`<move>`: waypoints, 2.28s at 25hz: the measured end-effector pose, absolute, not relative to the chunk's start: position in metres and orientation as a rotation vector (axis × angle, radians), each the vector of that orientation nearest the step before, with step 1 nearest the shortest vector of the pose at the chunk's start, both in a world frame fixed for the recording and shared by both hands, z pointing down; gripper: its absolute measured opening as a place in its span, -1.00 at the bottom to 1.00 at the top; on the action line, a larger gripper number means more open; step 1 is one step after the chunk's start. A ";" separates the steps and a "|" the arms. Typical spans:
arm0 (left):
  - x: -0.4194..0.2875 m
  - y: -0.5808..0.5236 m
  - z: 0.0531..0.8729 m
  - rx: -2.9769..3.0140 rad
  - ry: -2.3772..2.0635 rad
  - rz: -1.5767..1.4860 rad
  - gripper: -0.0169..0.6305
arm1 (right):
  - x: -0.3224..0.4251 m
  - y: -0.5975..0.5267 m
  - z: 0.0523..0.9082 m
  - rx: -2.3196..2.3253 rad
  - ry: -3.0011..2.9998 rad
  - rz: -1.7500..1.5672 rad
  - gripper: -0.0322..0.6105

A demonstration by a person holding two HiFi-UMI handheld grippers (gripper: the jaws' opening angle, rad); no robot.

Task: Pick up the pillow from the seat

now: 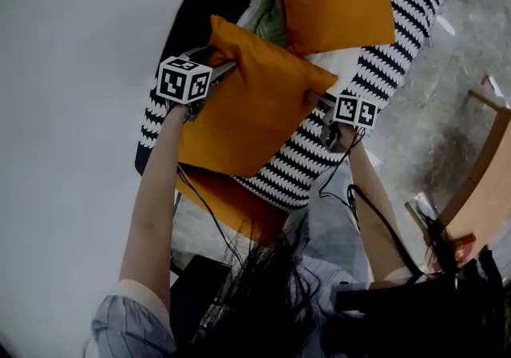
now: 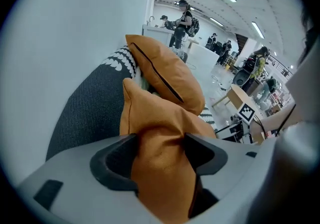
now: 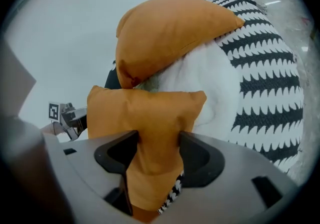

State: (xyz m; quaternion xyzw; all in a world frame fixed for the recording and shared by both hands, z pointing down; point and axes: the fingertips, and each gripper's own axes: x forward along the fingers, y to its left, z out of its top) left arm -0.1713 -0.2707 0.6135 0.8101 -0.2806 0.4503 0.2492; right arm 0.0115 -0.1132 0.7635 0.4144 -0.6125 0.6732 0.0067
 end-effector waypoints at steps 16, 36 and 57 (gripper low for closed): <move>-0.173 -0.219 0.534 2.303 -0.833 1.082 -0.40 | 0.004 -0.076 0.671 1.309 -2.048 1.919 -0.68; -0.266 -0.115 0.380 2.291 -1.259 0.688 -0.52 | -0.018 -0.072 0.461 1.256 -2.475 1.262 -0.72; -0.284 0.027 0.273 2.410 -1.399 0.054 -0.57 | -0.017 -0.021 0.285 1.425 -2.594 0.633 -0.72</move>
